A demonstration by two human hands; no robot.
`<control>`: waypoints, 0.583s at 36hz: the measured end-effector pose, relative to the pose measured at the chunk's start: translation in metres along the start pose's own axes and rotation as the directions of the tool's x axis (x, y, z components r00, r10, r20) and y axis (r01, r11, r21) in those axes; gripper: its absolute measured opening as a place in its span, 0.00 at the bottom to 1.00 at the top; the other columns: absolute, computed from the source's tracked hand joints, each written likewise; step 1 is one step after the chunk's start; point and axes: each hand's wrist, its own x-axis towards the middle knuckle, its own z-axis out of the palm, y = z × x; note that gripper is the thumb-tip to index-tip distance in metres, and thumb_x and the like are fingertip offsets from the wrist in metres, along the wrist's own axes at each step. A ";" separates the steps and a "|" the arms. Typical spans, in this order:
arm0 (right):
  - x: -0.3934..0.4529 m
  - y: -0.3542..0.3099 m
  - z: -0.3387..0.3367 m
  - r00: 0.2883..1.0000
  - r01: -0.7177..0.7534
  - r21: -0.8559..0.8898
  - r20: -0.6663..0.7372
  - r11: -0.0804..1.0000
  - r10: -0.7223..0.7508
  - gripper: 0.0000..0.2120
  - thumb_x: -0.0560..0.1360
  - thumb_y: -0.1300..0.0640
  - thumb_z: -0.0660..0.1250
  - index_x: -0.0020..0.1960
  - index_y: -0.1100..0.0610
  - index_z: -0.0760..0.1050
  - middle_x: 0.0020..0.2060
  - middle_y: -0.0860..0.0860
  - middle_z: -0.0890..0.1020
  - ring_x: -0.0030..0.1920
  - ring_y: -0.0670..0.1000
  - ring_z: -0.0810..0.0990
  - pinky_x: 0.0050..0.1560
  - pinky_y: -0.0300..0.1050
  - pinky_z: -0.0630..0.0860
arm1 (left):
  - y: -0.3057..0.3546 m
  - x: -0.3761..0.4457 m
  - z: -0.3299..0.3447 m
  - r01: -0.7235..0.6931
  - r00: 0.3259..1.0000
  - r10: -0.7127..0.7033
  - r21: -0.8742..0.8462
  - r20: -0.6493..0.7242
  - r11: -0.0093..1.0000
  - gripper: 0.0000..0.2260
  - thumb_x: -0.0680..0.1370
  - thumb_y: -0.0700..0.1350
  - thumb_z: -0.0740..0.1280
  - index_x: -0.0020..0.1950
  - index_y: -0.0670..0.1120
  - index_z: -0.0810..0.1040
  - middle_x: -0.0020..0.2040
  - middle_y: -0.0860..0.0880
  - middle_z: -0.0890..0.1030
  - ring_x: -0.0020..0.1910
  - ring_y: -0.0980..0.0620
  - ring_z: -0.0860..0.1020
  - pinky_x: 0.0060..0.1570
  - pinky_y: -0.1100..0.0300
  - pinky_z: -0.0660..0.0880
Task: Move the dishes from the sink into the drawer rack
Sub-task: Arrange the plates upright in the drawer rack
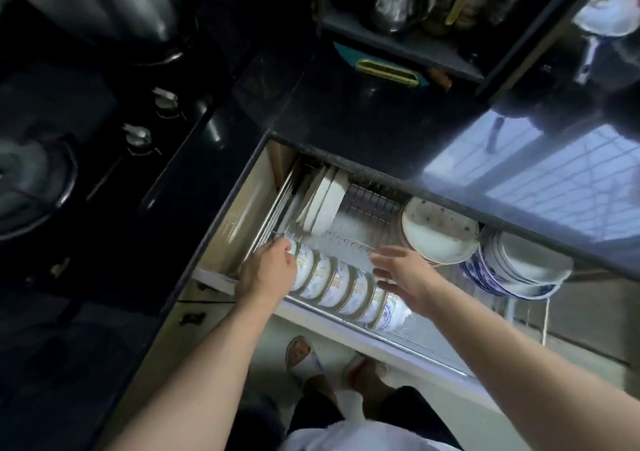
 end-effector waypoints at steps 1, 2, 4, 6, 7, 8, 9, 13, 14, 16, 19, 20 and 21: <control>-0.017 0.004 -0.011 1.000 -0.003 0.017 -0.020 1.000 0.003 0.23 0.81 0.59 0.69 0.73 0.62 0.70 0.61 0.58 0.80 0.63 0.59 0.79 0.67 0.55 0.76 | 0.007 -0.003 -0.003 -0.017 1.000 0.017 0.000 0.010 1.000 0.08 0.81 0.45 0.60 0.53 0.53 0.79 0.51 0.50 0.83 0.44 0.46 0.81 0.44 0.50 0.82; -0.034 0.007 -0.024 0.999 -0.003 0.037 -0.040 0.999 0.005 0.19 0.81 0.61 0.68 0.71 0.62 0.72 0.60 0.59 0.81 0.63 0.60 0.80 0.66 0.55 0.77 | 0.017 -0.008 -0.007 -0.019 0.999 0.019 -0.003 0.035 1.000 0.09 0.81 0.44 0.61 0.56 0.51 0.80 0.54 0.49 0.83 0.46 0.46 0.81 0.46 0.50 0.81; -0.059 0.012 -0.051 0.995 0.004 0.099 -0.103 0.995 0.007 0.13 0.81 0.63 0.67 0.65 0.62 0.75 0.61 0.61 0.82 0.61 0.61 0.81 0.63 0.54 0.79 | 0.037 -0.019 -0.007 -0.030 0.996 0.031 -0.013 0.081 0.999 0.10 0.82 0.44 0.62 0.60 0.50 0.79 0.56 0.48 0.83 0.48 0.47 0.81 0.49 0.50 0.80; -0.079 0.015 -0.080 0.986 0.033 0.161 -0.168 0.986 -0.006 0.10 0.81 0.65 0.67 0.62 0.62 0.77 0.59 0.62 0.83 0.55 0.58 0.84 0.53 0.50 0.82 | 0.059 -0.032 -0.005 -0.061 0.985 0.062 -0.010 0.162 0.998 0.12 0.82 0.45 0.61 0.64 0.50 0.78 0.58 0.48 0.82 0.49 0.47 0.80 0.50 0.52 0.79; -0.092 0.018 -0.099 0.978 0.063 0.198 -0.208 0.978 -0.021 0.10 0.80 0.65 0.67 0.61 0.62 0.77 0.57 0.62 0.83 0.51 0.56 0.84 0.49 0.48 0.82 | 0.076 -0.040 -0.002 -0.104 0.969 0.101 0.003 0.225 0.995 0.12 0.82 0.45 0.61 0.64 0.50 0.78 0.57 0.47 0.82 0.48 0.47 0.80 0.49 0.53 0.78; -0.102 0.018 -0.111 0.970 0.093 0.210 -0.240 0.973 -0.041 0.10 0.80 0.66 0.67 0.61 0.62 0.78 0.55 0.61 0.84 0.47 0.55 0.84 0.47 0.46 0.82 | 0.089 -0.047 -0.003 -0.123 0.952 0.114 0.014 0.283 0.992 0.11 0.82 0.46 0.61 0.62 0.50 0.78 0.57 0.47 0.83 0.47 0.48 0.80 0.49 0.53 0.77; -0.115 0.021 -0.127 0.961 0.124 0.226 -0.268 0.966 -0.061 0.08 0.80 0.66 0.67 0.59 0.62 0.79 0.51 0.60 0.85 0.44 0.53 0.84 0.46 0.45 0.81 | 0.106 -0.055 -0.001 -0.159 0.935 0.146 0.016 0.323 0.987 0.10 0.82 0.46 0.61 0.60 0.51 0.79 0.56 0.47 0.83 0.48 0.47 0.81 0.50 0.52 0.79; -0.171 0.043 -0.186 0.906 0.234 0.211 -0.401 0.949 -0.134 0.06 0.78 0.66 0.68 0.51 0.57 0.80 0.48 0.60 0.85 0.42 0.55 0.82 0.39 0.44 0.78 | 0.192 -0.100 0.001 -0.320 0.883 0.304 -0.016 0.356 0.947 0.08 0.82 0.48 0.60 0.55 0.56 0.79 0.52 0.51 0.83 0.49 0.45 0.82 0.50 0.53 0.80; -0.186 0.051 -0.198 0.894 0.249 0.175 -0.419 0.953 -0.157 0.06 0.78 0.66 0.68 0.50 0.56 0.81 0.46 0.60 0.85 0.42 0.56 0.82 0.38 0.44 0.77 | 0.217 -0.113 0.003 -0.353 0.875 0.344 -0.039 0.342 0.935 0.09 0.82 0.46 0.62 0.57 0.54 0.80 0.52 0.51 0.83 0.51 0.46 0.82 0.49 0.56 0.78; -0.214 0.073 -0.225 0.872 0.260 0.110 -0.453 0.959 -0.185 0.06 0.77 0.64 0.69 0.50 0.56 0.82 0.43 0.58 0.85 0.40 0.57 0.83 0.41 0.50 0.82 | 0.265 -0.140 0.011 -0.429 0.852 0.422 -0.051 0.309 0.902 0.09 0.81 0.42 0.64 0.56 0.49 0.83 0.52 0.49 0.84 0.53 0.47 0.81 0.48 0.60 0.72; -0.267 0.106 -0.271 0.844 0.260 -0.062 -0.471 0.964 -0.258 0.05 0.77 0.61 0.70 0.48 0.54 0.83 0.45 0.51 0.85 0.48 0.54 0.84 0.57 0.53 0.82 | 0.336 -0.191 0.032 -0.559 0.784 0.548 -0.052 0.290 0.827 0.09 0.79 0.43 0.65 0.52 0.53 0.83 0.50 0.51 0.84 0.53 0.48 0.81 0.53 0.58 0.74; -0.292 0.120 -0.292 0.838 0.251 -0.143 -0.462 0.957 -0.289 0.05 0.78 0.60 0.69 0.51 0.54 0.83 0.46 0.50 0.84 0.50 0.52 0.83 0.57 0.50 0.81 | 0.362 -0.217 0.047 -0.597 0.756 0.582 -0.051 0.299 0.801 0.08 0.79 0.43 0.64 0.52 0.53 0.82 0.49 0.51 0.84 0.51 0.49 0.81 0.53 0.59 0.75; -0.310 0.127 -0.308 0.834 0.244 -0.222 -0.449 0.944 -0.321 0.07 0.79 0.59 0.68 0.55 0.54 0.83 0.47 0.49 0.84 0.50 0.51 0.82 0.55 0.47 0.79 | 0.383 -0.235 0.057 -0.624 0.730 0.607 -0.055 0.314 0.779 0.08 0.80 0.43 0.64 0.53 0.53 0.82 0.47 0.52 0.83 0.49 0.51 0.80 0.51 0.61 0.75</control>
